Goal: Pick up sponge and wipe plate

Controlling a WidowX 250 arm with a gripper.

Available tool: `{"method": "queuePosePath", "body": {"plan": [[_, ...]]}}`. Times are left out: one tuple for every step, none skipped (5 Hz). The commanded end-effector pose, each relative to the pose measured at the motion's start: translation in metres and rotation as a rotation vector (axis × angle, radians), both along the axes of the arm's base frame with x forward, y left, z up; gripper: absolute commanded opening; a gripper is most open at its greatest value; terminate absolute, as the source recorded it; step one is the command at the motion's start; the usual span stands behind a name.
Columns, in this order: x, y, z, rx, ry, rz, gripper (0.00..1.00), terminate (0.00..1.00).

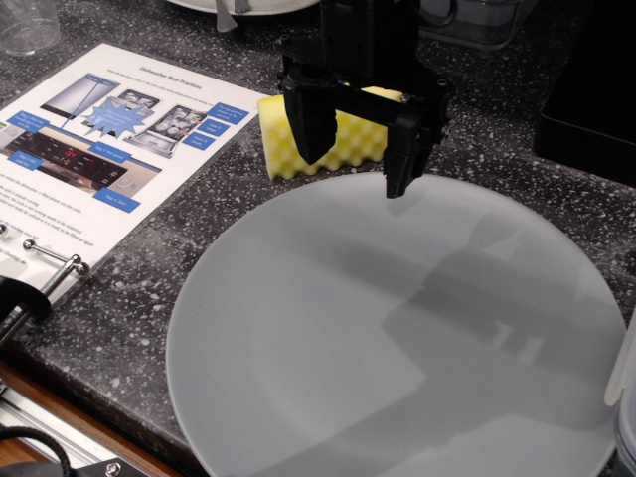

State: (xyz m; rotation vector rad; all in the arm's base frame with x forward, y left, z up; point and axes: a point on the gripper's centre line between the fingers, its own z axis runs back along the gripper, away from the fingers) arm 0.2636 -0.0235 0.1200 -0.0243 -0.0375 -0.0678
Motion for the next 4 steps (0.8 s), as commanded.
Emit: {"method": "queuePosePath", "body": {"plan": [[0.000,0.000,0.000,0.000,0.000,0.000,1.00,0.00],[0.015,0.018,0.029,-0.012,-0.079,-0.112,1.00,0.00],[0.036,0.046,0.044,0.012,-0.092,-0.235,1.00,0.00],[0.055,0.070,0.048,0.033,-0.084,-0.309,1.00,0.00]]}}
